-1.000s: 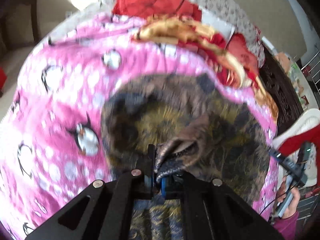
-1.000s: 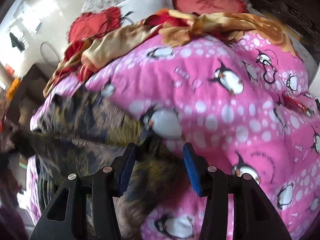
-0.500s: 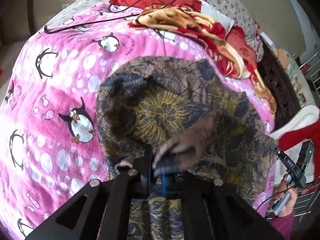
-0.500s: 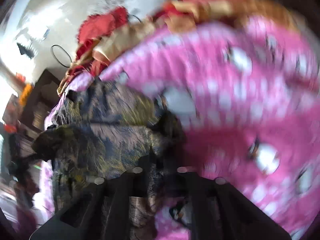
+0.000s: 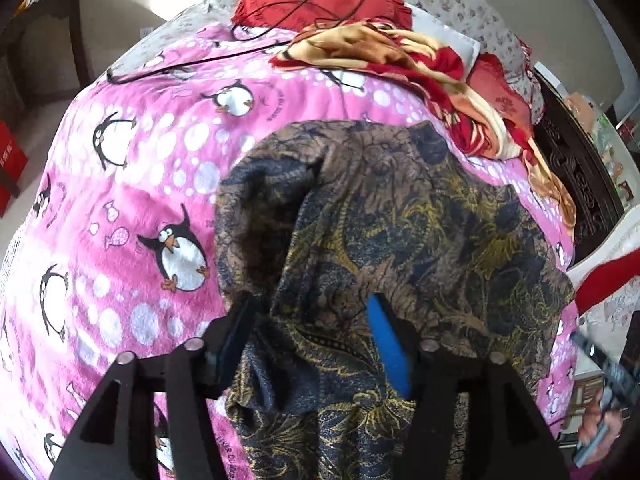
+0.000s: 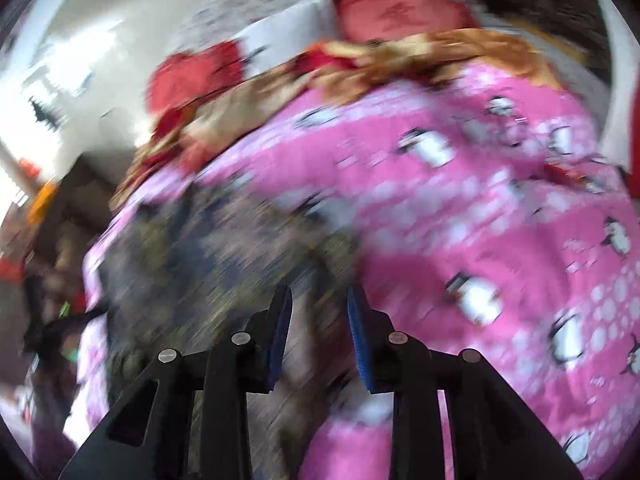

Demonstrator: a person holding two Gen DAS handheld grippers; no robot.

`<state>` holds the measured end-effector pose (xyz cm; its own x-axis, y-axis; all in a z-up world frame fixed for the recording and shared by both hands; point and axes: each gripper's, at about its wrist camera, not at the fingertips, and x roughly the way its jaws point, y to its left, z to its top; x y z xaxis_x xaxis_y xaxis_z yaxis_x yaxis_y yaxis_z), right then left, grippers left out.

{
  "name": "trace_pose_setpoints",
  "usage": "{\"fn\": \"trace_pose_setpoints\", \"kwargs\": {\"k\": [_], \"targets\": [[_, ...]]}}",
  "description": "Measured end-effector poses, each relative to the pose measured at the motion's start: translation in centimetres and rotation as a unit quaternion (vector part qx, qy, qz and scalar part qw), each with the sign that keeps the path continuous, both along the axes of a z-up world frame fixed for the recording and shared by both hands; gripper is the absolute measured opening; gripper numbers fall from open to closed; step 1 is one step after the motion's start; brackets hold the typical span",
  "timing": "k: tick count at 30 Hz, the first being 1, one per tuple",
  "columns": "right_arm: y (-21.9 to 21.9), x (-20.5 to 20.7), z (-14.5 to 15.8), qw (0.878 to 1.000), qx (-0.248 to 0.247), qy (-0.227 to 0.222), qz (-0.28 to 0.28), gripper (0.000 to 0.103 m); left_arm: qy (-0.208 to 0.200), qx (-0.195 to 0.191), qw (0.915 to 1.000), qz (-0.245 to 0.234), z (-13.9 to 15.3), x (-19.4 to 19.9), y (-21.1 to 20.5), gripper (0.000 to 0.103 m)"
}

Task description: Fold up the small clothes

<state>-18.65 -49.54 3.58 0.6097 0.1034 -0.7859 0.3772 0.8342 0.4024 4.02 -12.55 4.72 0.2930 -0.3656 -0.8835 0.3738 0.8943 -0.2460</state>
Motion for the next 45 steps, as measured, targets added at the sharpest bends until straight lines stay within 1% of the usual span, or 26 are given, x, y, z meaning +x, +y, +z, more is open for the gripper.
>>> {"fn": "trace_pose_setpoints", "kwargs": {"k": [2,3,5,6,9,11,13,14,16,17,18,19,21,22,23,24,25,26,27,29,31,35,38,41,43,45], "targets": [[3.0,0.8,-1.0,0.998,-0.011,0.022,0.063,0.031,0.003,0.018,0.9998,-0.001,-1.0,-0.5,-0.6,0.064],[3.9,0.9,-1.9,0.996,-0.032,0.04,0.071,0.031,0.004,0.024,0.9997,-0.002,-1.5,-0.5,-0.8,0.064],[4.5,0.9,-4.5,0.988,-0.096,0.105,0.054,0.031,0.002,0.04,0.9992,-0.007,-1.9,-1.3,-0.8,0.064],[4.1,0.5,-5.4,0.985,-0.11,0.123,0.041,0.032,-0.001,0.042,0.9991,-0.011,-1.8,-1.6,-0.6,0.064],[2.2,-1.9,-5.2,0.994,-0.051,0.098,0.013,0.033,-0.014,0.045,0.9986,-0.022,-0.8,-3.0,0.5,0.064],[1.5,-3.4,-3.8,0.996,-0.048,0.07,-0.012,0.034,-0.02,0.041,0.9988,-0.017,-0.2,-3.9,1.3,0.064],[0.9,-3.9,-3.4,0.998,-0.023,0.041,-0.027,0.043,-0.018,0.029,0.9994,-0.01,0.2,-4.5,2.1,0.064],[0.9,-3.7,-3.6,0.999,-0.009,0.038,-0.031,0.051,-0.016,0.024,0.9995,-0.007,0.3,-4.9,2.4,0.064],[1.4,-2.6,-5.3,0.998,0.036,0.042,-0.011,0.053,-0.014,0.021,0.9997,-0.002,0.6,-6.0,3.2,0.064],[1.8,-2.2,-6.1,0.997,0.048,0.052,0.001,0.047,-0.013,0.023,0.9997,-0.001,0.8,-6.7,3.8,0.064],[2.2,-1.8,-6.6,0.997,0.043,0.066,0.001,0.023,-0.011,0.024,0.9996,0.0,0.9,-7.3,4.2,0.064],[2.3,-2.2,-6.5,0.997,0.017,0.069,-0.014,0.015,-0.01,0.022,0.9997,0.0,1.2,-8.3,4.7,0.065],[1.9,-3.5,-5.2,0.998,-0.012,0.048,-0.04,0.011,-0.008,0.014,0.9999,0.004,1.7,-9.8,5.9,0.069],[1.6,-3.9,-4.9,0.996,-0.03,0.055,-0.057,0.009,-0.007,0.011,0.9999,0.008,2.0,-10.5,6.6,0.071],[1.1,-4.4,-4.7,0.994,-0.047,0.065,-0.076,0.004,-0.006,0.01,0.9999,0.011,2.1,-11.0,7.0,0.072],[0.7,-4.9,-4.5,0.994,-0.04,0.061,-0.081,0.004,-0.004,0.01,0.9999,0.013,2.3,-11.6,7.4,0.072],[0.3,-5.8,-4.1,0.996,-0.006,0.048,-0.08,0.004,-0.003,0.008,0.9999,0.01,2.5,-12.4,8.0,0.072],[0.2,-6.4,-3.7,0.996,0.021,0.033,-0.075,0.012,-0.005,0.002,1.0,0.006,2.8,-13.1,8.4,0.072],[0.4,-7.5,-2.8,0.997,0.045,0.012,-0.067,0.03,-0.008,-0.003,1.0,0.004,3.0,-13.9,8.8,0.075],[1.4,-9.3,-1.1,0.998,0.046,-0.008,-0.05,0.043,-0.009,-0.007,0.9999,0.001,2.9,-15.1,9.3,0.082],[2.7,-10.8,0.3,0.999,0.026,0.011,-0.033,0.043,-0.002,-0.002,1.0,0.001,2.2,-15.7,9.3,0.083],[4.7,-14.5,2.3,0.999,0.015,0.039,0.005,0.044,0.011,0.01,0.9999,-0.002,0.6,-17.3,9.3,0.083],[6.6,-17.4,3.0,0.998,-0.019,0.048,0.038,0.053,0.015,0.011,0.9998,-0.011,-0.4,-18.4,9.2,0.083],[8.0,-18.8,0.6,0.998,-0.012,0.049,0.032,0.055,0.03,0.013,0.9995,-0.006,-1.7,-19.3,9.3,0.083],[9.1,-18.6,-1.6,0.998,0.014,0.054,0.035,0.055,0.041,0.014,0.999,-0.007,-2.1,-19.9,9.4,0.083],[10.6,-17.8,-3.5,0.997,0.042,0.05,0.053,0.055,0.037,0.018,0.9991,-0.012,-2.0,-20.5,9.6,0.083]]}}
